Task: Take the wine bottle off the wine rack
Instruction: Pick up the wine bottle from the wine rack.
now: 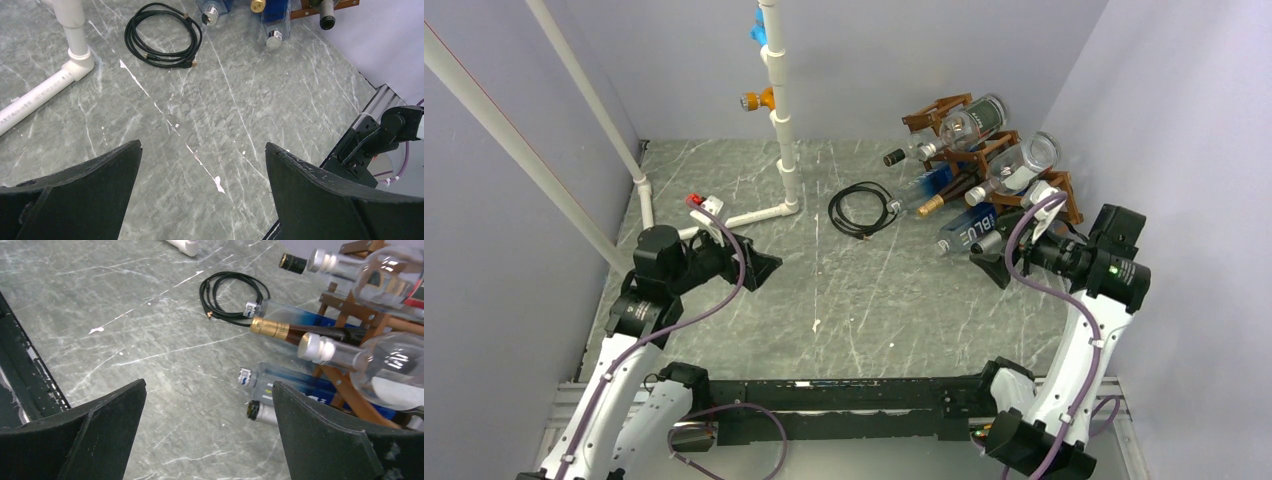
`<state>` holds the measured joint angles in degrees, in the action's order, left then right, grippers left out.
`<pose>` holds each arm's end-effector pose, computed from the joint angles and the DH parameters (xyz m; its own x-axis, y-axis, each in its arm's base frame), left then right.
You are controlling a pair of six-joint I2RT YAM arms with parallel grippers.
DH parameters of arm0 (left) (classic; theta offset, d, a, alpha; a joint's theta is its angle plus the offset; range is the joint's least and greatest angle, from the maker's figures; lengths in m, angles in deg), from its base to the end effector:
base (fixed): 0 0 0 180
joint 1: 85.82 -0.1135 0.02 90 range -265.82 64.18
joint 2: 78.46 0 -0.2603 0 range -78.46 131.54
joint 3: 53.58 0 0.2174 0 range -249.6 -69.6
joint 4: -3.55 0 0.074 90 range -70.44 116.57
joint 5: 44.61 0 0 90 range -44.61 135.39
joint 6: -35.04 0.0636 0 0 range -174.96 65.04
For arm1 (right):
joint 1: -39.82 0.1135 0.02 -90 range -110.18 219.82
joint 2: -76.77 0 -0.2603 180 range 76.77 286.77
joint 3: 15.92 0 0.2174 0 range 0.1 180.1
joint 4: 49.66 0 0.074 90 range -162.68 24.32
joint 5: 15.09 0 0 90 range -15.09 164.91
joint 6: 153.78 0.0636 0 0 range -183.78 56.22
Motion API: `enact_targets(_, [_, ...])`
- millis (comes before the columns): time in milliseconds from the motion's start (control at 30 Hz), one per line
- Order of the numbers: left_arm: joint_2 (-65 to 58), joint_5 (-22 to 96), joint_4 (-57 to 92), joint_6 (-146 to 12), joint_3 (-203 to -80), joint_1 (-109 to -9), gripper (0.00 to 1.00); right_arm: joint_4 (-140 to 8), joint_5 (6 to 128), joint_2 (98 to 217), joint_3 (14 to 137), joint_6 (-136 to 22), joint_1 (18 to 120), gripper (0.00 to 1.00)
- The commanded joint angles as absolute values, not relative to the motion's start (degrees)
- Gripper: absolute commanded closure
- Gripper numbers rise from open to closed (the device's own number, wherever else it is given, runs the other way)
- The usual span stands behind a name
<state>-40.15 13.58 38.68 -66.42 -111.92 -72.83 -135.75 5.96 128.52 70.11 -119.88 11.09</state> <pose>0.1324 -0.0650 0.3160 -0.3853 -0.0844 -0.9189 0.6228 0.7111 -0.3264 0.1148 0.0048 0.3642 -0.1077 -0.2809 -0.9537 -0.7580 0.6439 -0.1041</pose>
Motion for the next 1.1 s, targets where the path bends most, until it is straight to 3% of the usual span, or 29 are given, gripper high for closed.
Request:
enact_targets(0, [-38.7, 11.8, 35.6, -66.4, -111.2, -73.4, 0.01, -135.8, 6.3, 131.3, 76.0, -121.7, 11.3, 0.00])
enact_targets(233, [-37.3, 12.0, 34.0, -66.9, -109.9, -73.4, 0.01, -136.5, 12.5, 136.0, 80.6, -122.1, 15.5, 0.00])
enact_targets(533, [-35.3, 11.4, 33.1, -65.8, -110.5, -73.4, 0.00, -127.8, 37.1, 144.3, 88.0, -110.8, 36.6, 0.00])
enact_targets(867, [-32.0, 12.5, 36.1, -66.5, -116.0, -73.4, 0.00, -129.9, 44.7, 159.9, 104.0, -115.6, 44.2, 0.00])
enact_targets(1067, [-29.9, 12.6, 35.7, -65.1, -117.0, -73.4, 0.01, -131.2, 42.9, 164.0, 106.3, -131.3, 46.1, 0.00])
